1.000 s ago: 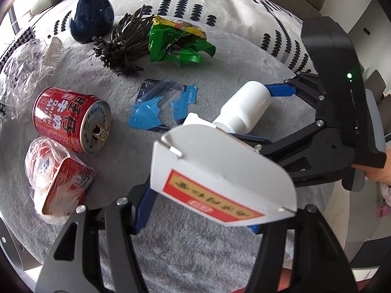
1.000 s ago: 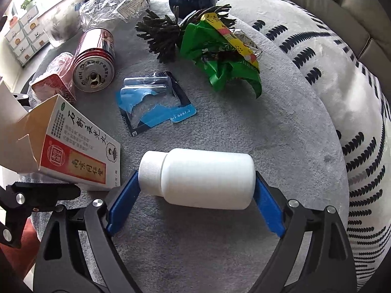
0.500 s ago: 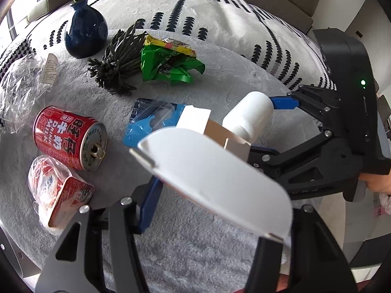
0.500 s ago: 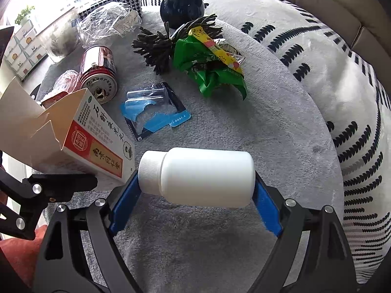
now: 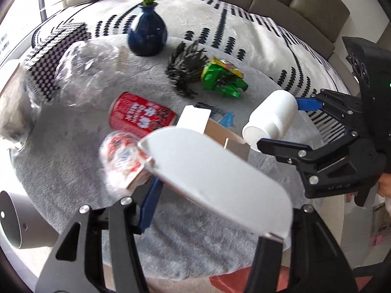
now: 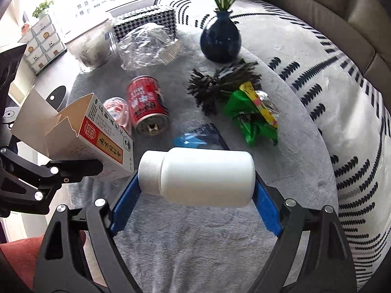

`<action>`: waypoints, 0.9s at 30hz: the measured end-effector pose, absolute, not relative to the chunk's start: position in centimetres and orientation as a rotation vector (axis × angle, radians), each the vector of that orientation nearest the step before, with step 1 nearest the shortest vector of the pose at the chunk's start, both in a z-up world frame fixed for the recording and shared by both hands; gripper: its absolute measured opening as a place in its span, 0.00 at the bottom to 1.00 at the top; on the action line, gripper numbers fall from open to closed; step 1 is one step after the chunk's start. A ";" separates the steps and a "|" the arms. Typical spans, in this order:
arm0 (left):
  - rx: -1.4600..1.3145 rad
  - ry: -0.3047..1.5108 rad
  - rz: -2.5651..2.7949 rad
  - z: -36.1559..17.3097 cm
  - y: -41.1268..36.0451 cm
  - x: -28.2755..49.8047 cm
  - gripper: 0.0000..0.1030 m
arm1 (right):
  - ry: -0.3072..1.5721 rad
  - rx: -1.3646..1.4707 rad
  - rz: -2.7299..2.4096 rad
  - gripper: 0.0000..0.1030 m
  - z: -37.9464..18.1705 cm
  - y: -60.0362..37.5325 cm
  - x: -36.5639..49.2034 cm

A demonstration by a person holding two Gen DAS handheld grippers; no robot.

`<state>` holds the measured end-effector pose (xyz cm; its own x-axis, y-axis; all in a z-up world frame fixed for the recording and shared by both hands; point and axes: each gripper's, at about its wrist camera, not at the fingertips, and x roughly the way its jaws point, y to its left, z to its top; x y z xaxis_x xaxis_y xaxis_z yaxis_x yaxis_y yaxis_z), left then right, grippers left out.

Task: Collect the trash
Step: 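Carry the white pill bottle over the grey bin and open the right gripper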

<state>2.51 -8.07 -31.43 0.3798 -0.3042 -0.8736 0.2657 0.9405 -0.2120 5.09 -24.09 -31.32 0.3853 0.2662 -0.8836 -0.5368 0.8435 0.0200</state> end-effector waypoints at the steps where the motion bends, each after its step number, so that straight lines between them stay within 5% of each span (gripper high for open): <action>1: -0.051 1.124 -0.340 -31.1 -6.8 2.2 0.54 | 1.056 -0.297 0.534 0.80 -30.9 -22.9 5.0; 27: -0.370 1.075 0.241 -26.3 33.2 -16.6 0.55 | 0.924 -0.532 1.053 0.80 -23.7 20.8 -4.5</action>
<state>-16.55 33.22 -26.34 0.4582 0.0127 -0.8888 -0.3675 0.9131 -0.1765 -4.51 20.81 -23.66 0.1889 0.4979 -0.8464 -0.9041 0.4247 0.0481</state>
